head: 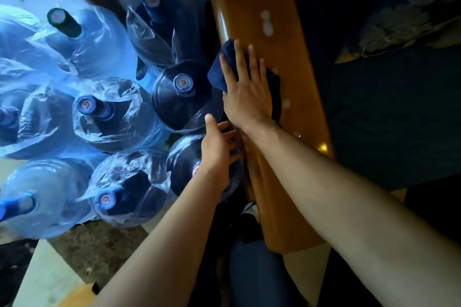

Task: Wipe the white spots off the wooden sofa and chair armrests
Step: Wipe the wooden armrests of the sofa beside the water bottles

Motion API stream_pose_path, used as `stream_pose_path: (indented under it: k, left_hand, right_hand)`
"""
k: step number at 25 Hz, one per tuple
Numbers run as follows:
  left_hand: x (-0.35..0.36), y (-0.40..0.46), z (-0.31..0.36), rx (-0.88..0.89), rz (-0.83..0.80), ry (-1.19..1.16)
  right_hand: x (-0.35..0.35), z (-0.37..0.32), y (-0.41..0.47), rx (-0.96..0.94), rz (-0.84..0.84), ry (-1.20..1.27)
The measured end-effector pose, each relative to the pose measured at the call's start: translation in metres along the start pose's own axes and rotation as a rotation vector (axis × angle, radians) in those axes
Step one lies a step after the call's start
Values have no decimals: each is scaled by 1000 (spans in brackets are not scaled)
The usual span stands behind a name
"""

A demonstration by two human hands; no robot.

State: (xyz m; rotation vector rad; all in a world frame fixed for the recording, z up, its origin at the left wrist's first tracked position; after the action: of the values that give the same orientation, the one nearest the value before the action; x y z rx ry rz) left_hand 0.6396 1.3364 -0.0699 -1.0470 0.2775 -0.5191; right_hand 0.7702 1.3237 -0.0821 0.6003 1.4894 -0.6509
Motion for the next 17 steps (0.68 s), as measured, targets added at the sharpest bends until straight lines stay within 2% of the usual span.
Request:
stream_pose_path:
  k: [2, 6, 8, 11, 14, 15, 17]
  left_hand:
    - [-4, 2, -6, -58, 35, 0]
    - [-29, -31, -77, -395, 20, 196]
    - [-36, -44, -108, -407, 10, 237]
    - [-25, -43, -125, -333, -9, 196]
    - [-3, -27, -113, -191, -8, 248]
    - [4, -20, -105, -148, 9, 264]
    - [17, -9, -85, -93, 63, 283]
  right_hand:
    - [3, 1, -65, -20, -3, 24]
    - [2, -3, -252, -49, -118, 64]
    - [2, 13, -303, 6, -168, 75]
    - [-2, 51, -304, 308, -94, 121]
    - [-1, 89, -248, 576, -14, 172]
    - [0, 109, -223, 634, -25, 255]
    - [5, 150, -179, 681, -87, 658]
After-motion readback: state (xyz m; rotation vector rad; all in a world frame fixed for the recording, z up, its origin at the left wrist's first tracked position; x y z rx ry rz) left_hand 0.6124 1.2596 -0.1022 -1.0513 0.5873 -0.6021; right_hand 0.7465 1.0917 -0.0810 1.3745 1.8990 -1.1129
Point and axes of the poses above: each hand's wrist, its own y-axis towards the middle knuckle, its own x-axis out of the palm, z = x × y, the point moved 3 cm from there along y, towards the middle knuckle, and after that the axes turned 5 degrees about z, right-handed, at the moved point
